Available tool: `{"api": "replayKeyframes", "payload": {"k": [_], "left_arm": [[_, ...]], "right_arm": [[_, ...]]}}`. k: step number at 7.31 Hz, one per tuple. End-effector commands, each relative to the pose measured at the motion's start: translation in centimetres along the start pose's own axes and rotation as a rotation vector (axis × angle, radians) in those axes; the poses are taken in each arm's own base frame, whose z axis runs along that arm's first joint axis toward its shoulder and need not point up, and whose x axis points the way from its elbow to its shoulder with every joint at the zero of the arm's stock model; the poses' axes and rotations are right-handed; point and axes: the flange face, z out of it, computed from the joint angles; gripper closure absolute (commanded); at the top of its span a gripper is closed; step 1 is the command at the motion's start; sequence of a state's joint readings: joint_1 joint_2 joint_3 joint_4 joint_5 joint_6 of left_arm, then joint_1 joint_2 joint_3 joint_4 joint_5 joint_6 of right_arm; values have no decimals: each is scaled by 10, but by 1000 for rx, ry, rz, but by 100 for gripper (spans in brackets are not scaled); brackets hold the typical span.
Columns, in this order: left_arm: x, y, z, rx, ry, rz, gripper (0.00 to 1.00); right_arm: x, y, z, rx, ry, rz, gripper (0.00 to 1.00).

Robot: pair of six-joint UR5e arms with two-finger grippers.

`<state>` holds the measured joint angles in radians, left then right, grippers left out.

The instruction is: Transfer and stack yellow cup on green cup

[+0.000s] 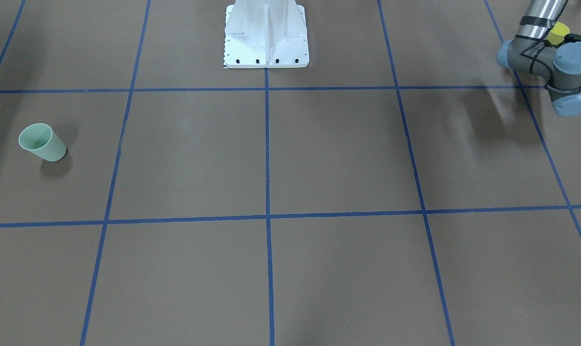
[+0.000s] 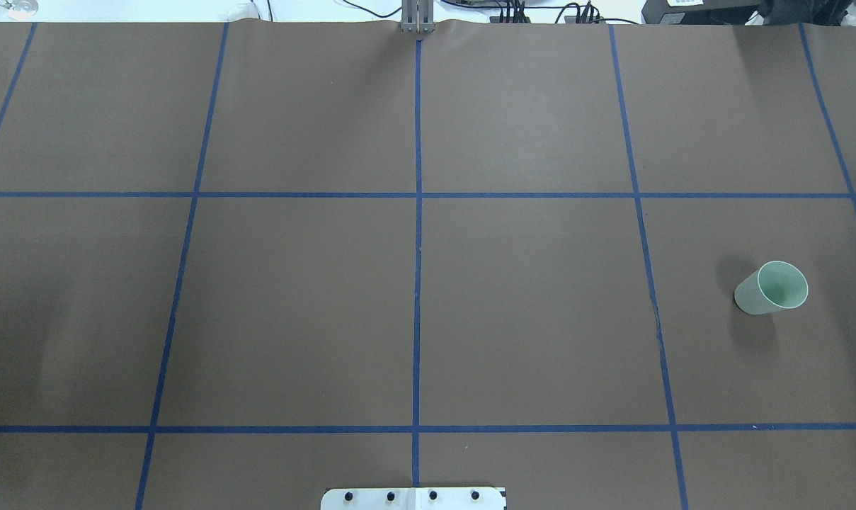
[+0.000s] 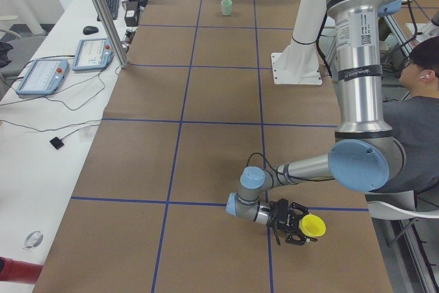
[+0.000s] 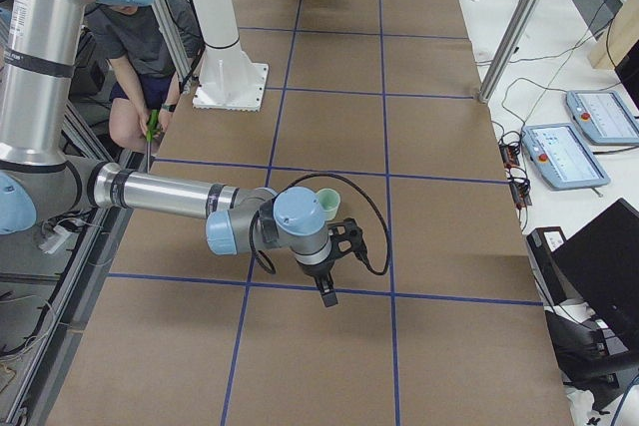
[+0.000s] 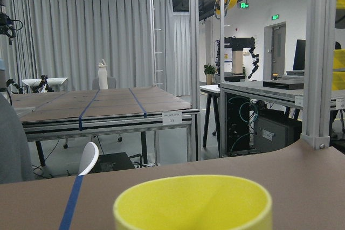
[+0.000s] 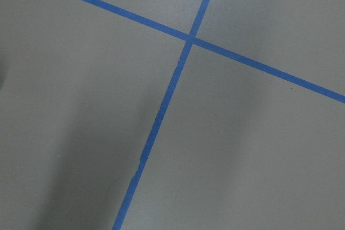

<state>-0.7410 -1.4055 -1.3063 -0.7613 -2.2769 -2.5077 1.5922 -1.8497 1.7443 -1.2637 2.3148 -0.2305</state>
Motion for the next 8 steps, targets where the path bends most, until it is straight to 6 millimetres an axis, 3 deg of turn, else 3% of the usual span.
{"api": "replayKeyframes", "payload": {"k": [1,5,8], "left_arm": [[5,-18,5,65,77,14,100],[26,-42,1,205,303,38,100],[37,-45,-16,255,482,76,100]], "right_arm": [[0,-6,-1,5,3,2,0],[0,-7,-2,11,4,-4,0],[-1,-10,-4,15,8,-8,0]]}}
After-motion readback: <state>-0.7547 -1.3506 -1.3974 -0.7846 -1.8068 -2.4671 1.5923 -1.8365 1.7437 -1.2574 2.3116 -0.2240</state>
